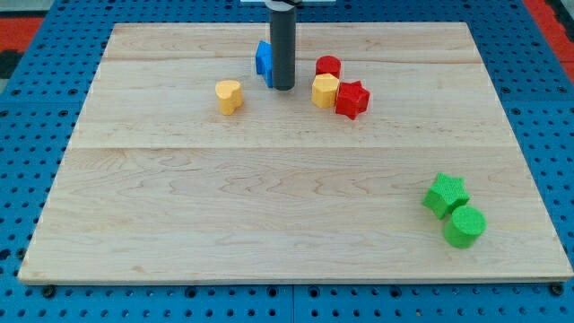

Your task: Move the yellow blocks to the center

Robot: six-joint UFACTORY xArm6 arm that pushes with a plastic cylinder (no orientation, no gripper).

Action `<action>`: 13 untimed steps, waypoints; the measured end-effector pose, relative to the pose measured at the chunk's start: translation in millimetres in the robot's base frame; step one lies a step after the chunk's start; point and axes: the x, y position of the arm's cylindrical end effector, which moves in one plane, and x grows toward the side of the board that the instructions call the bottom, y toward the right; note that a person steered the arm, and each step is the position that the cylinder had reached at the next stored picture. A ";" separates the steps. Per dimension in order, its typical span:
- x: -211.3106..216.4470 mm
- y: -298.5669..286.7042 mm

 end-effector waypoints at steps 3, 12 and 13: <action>-30.9 -39.5; -9.1 123.1; 8.4 133.7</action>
